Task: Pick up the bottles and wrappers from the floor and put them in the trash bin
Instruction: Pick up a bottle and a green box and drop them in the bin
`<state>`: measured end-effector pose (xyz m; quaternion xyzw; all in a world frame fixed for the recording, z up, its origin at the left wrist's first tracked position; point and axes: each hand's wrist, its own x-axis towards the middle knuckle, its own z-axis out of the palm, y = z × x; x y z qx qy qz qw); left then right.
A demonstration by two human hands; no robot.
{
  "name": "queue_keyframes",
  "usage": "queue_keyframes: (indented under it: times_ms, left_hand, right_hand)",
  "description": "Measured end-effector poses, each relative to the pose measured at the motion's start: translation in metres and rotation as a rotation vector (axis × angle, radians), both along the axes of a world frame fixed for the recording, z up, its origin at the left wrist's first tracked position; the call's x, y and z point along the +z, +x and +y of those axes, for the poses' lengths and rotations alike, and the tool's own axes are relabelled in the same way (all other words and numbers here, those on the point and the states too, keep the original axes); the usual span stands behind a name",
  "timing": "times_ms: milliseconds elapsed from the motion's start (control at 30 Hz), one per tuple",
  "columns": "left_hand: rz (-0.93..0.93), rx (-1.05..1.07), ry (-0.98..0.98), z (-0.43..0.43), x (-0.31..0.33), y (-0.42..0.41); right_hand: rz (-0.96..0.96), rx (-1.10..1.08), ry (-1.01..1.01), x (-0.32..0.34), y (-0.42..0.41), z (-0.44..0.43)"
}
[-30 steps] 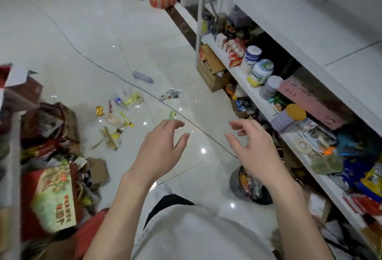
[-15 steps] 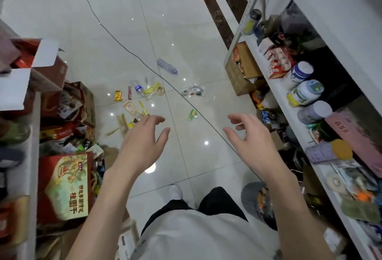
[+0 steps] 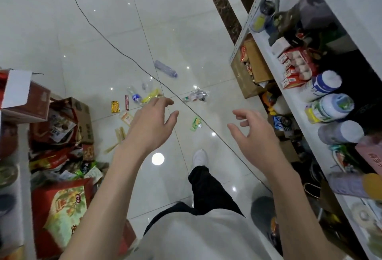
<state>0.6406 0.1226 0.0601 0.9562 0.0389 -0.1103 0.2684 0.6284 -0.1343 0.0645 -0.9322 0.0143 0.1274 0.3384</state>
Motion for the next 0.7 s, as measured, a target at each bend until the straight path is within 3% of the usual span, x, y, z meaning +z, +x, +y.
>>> queue_keyframes:
  times_ms: [367,500,700]
  left_hand:
    - [-0.026,-0.039,0.122,0.002,-0.082,0.181]
    - [-0.021,-0.043,0.06,0.011,-0.17,0.219]
    - [0.055,-0.106,0.086,0.031,-0.357,0.267]
  right_hand:
    - [0.025,0.004,0.033,-0.088,0.165,0.019]
    - [0.05,-0.042,0.046,-0.175,0.194,0.033]
    - [0.101,-0.065,0.032,-0.358,0.228,0.045]
